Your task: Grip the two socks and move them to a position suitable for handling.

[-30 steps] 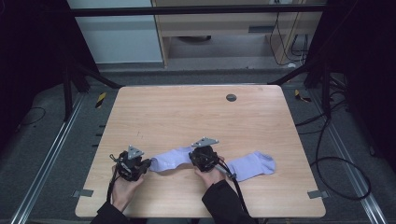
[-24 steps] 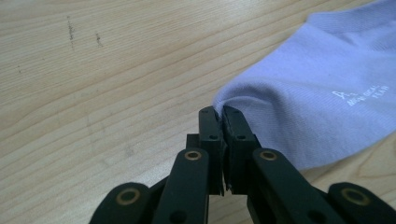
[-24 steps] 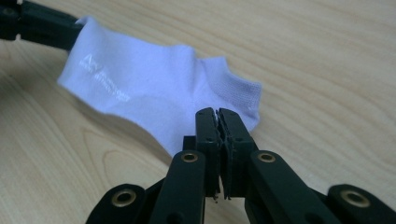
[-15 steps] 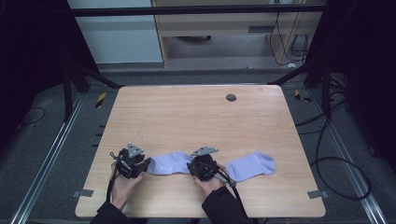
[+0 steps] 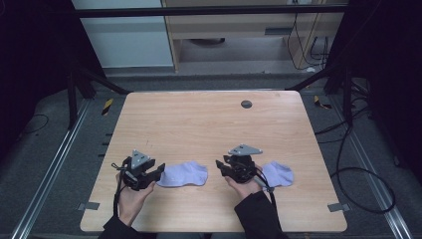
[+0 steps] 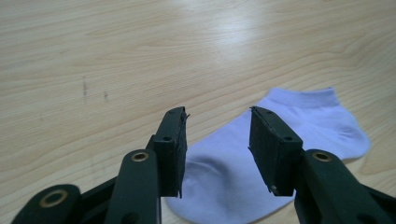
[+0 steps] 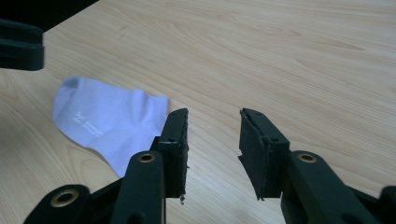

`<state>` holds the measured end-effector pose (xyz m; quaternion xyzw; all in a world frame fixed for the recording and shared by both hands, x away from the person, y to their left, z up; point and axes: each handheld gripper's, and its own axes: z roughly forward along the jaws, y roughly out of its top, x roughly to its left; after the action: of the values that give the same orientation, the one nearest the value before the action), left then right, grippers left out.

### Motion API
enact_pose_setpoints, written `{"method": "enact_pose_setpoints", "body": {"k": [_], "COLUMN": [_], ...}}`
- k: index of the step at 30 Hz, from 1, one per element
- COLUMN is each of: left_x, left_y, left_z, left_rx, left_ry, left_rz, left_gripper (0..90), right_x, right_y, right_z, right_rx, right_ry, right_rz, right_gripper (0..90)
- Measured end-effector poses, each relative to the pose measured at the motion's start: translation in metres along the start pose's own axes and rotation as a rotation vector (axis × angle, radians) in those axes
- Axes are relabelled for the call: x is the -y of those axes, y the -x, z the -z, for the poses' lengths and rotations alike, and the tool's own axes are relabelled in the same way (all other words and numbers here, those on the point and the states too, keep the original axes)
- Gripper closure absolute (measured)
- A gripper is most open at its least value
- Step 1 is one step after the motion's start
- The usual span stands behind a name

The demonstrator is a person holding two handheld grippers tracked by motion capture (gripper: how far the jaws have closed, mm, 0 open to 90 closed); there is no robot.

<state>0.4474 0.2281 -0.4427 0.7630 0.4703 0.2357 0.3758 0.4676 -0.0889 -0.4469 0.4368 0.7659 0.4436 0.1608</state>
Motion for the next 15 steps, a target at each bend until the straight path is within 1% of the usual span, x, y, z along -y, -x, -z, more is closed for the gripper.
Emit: {"method": "enact_pose_setpoints", "body": {"k": [1,2,3,4,5,7,8,10,13,14,15], "left_x": [-0.002,-0.004,-0.005,-0.007,-0.008,-0.011,-0.012,-0.015,-0.017,-0.019,-0.020], "left_y": [0.003,0.006,0.008,0.011,0.014,0.020,0.024,0.031,0.039,0.043,0.046], "left_z": [0.000,-0.001,-0.001,-0.002,-0.004,-0.006,-0.007,-0.009,-0.013,-0.014,-0.015], "left_rx": [0.008,0.014,0.021,0.027,0.035,0.042,0.047,0.056,0.070,0.076,0.082], "left_ry": [-0.002,-0.002,-0.002,-0.004,-0.013,-0.024,-0.028,-0.029,-0.031,-0.033,-0.033], "left_rz": [-0.003,-0.008,-0.010,-0.008,-0.009,-0.014,-0.019,-0.019,-0.031,-0.038,-0.042], "left_gripper": [55.8,55.7,55.8,55.8,55.8,56.0,56.4,56.6,56.5,56.0,56.0], "right_x": [0.001,0.001,0.003,0.003,0.003,0.007,0.008,0.013,0.019,0.024,0.024], "right_y": [0.005,0.011,0.021,0.021,0.025,0.038,0.041,0.054,0.067,0.077,0.077], "right_z": [0.003,0.006,0.013,0.013,0.016,0.025,0.028,0.039,0.051,0.060,0.060], "right_rx": [0.003,0.008,0.013,0.013,0.016,0.034,0.040,0.064,0.088,0.102,0.102], "right_ry": [-0.001,-0.002,-0.013,-0.013,-0.016,-0.032,-0.039,-0.052,-0.053,-0.048,-0.048], "right_rz": [-0.012,-0.010,-0.017,-0.017,-0.016,-0.015,-0.015,-0.028,-0.032,-0.041,-0.041], "right_gripper": [61.6,61.2,60.3,60.3,59.9,59.3,59.1,58.6,57.7,57.0,57.0]}}
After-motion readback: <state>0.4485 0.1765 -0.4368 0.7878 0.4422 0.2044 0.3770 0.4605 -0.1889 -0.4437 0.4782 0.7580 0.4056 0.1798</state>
